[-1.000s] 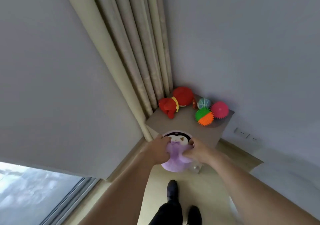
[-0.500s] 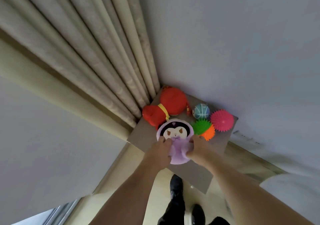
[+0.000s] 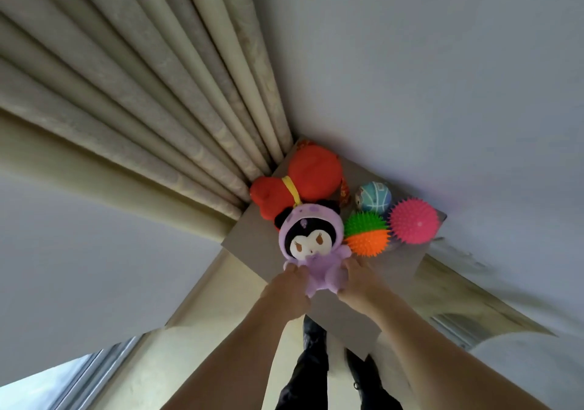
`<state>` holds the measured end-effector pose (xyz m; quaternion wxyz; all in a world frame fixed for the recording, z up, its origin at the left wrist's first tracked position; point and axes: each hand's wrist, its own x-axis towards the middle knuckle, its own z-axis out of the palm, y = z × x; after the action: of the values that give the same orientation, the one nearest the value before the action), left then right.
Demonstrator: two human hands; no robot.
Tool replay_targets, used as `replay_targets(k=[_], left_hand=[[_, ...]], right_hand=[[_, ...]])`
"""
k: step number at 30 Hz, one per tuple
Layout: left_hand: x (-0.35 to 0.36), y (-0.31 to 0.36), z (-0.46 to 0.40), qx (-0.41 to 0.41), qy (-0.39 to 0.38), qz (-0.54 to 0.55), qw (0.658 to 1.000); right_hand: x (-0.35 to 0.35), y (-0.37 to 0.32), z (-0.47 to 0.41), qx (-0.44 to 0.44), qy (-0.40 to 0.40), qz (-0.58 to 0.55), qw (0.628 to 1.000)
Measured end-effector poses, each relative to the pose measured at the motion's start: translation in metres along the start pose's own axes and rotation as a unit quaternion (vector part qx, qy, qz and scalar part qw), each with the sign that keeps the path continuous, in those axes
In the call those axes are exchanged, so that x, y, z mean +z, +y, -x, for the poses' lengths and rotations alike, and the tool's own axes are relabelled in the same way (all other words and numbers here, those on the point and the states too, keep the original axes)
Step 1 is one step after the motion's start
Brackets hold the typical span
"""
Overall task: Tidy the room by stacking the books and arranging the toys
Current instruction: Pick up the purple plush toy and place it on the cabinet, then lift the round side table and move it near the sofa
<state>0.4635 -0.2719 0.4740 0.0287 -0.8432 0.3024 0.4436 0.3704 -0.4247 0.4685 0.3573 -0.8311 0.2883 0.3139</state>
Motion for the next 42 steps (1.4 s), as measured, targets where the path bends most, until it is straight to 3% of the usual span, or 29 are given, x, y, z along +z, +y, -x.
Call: replay_targets(k=[10, 20, 29, 42], left_hand=[[-0.044, 0.045, 0.087, -0.034, 0.113, 0.096, 0.988], [0.007, 0.024, 0.209, -0.149, 0.217, 0.138, 0.955], [0.074, -0.033, 0.308, -0.273, 0.288, 0.249, 0.884], [0.262, -0.116, 0.492, -0.416, 0.307, 0.368, 0.773]], right_hand=[[-0.053, -0.021, 0.088, -0.054, 0.032, 0.068, 0.996], [-0.031, -0.047, 0.154, -0.169, 0.016, 0.172, 0.97], [0.044, -0.12, 0.198, -0.246, -0.055, 0.272, 0.929], [0.251, -0.199, 0.327, -0.338, -0.127, 0.389, 0.848]])
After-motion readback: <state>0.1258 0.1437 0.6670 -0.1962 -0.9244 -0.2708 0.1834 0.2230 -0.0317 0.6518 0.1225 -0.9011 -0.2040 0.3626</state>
